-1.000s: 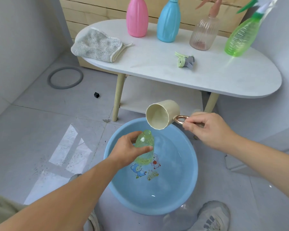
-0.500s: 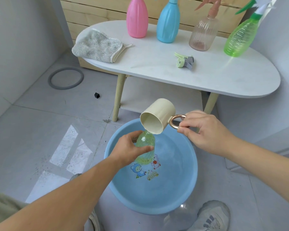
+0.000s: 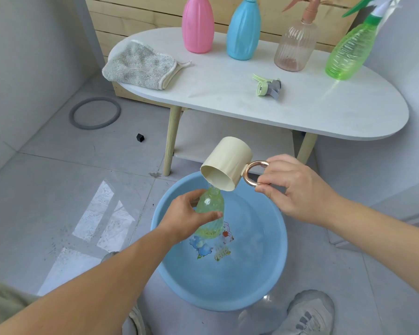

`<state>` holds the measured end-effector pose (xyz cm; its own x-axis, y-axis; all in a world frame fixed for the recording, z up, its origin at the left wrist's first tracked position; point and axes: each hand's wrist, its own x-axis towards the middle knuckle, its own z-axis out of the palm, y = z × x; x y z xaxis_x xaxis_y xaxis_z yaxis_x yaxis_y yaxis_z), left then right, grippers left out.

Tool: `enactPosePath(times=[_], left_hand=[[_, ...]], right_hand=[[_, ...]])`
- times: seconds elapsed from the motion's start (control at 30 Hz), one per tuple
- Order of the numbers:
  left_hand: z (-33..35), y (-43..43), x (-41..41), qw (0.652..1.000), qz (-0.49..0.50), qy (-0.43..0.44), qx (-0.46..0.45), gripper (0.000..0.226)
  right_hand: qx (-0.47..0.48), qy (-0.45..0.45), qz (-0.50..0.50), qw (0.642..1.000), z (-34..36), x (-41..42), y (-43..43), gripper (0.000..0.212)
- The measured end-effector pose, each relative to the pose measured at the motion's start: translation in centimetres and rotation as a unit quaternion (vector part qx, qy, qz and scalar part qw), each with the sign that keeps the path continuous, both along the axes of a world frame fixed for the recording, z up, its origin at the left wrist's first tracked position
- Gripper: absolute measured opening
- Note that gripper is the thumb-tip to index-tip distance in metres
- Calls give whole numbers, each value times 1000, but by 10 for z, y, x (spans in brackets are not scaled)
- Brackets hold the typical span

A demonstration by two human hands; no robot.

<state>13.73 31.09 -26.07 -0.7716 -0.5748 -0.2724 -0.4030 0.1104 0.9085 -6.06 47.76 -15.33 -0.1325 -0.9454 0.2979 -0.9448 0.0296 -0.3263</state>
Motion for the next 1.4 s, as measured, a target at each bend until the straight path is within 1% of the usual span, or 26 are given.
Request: enactPosePath(times=[0.23, 0.4, 0.47, 0.53, 0.6, 0.63, 0.73, 0.8, 0.87, 0.9, 0.97, 1.03, 1.1, 1.17, 1.23, 1.33, 1.4], left_hand=[[-2, 1, -2, 1000, 0, -4, -1, 44], [-3, 1, -2, 1000, 1, -9, 1, 54], [-3, 1, -2, 1000, 0, -10, 1, 51], [-3, 1, -2, 1000, 1, -10, 0, 51], [-3, 0, -3, 1000, 4, -10, -2, 56], [-2, 1, -3, 1000, 5, -10, -1, 59], [4, 1, -4, 1000, 5, -3, 0, 55], [9, 1, -3, 1000, 6, 1, -2, 53], [15, 1, -3, 1000, 5, 5, -6, 48], [18, 0, -3, 1000, 3, 6, -9, 45], [27, -1, -4, 1000, 0, 15, -19, 43], [40, -3, -5, 999, -2, 25, -33, 44], [57, -6, -9, 998, -10, 39, -47, 44], [74, -10, -15, 996, -16, 56, -62, 49], [93, -11, -22, 995, -20, 70, -74, 52], [122, -10, -36, 991, -31, 90, -90, 44], [141, -8, -47, 989, -44, 103, -96, 41]], right_hand=[[-22, 56, 30, 998, -3, -9, 2, 18], [-35, 101, 39, 994, -2, -11, 4, 16], [-32, 91, 38, 995, -4, -11, 4, 17], [-27, 61, 24, 997, -5, -10, 3, 21], [-23, 32, 2, 999, -5, -10, 3, 26], [-22, 27, -5, 999, -5, -10, 3, 28], [-13, 25, -18, 999, -1, -10, 4, 28], [0, -26, -54, 998, 5, -6, 3, 20], [15, -119, -111, 987, 14, -1, 4, 13], [14, -166, -137, 977, 19, 1, 4, 14], [-2, -254, -180, 950, 30, 0, 3, 17], [-38, -354, -204, 912, 45, -6, 2, 21], [-80, -425, -217, 875, 60, -18, 2, 23], [-121, -461, -239, 846, 76, -33, 3, 23], [-156, -477, -257, 826, 89, -52, 7, 23], [-174, -487, -266, 813, 102, -85, 15, 22], [-183, -509, -268, 798, 105, -107, 21, 23]])
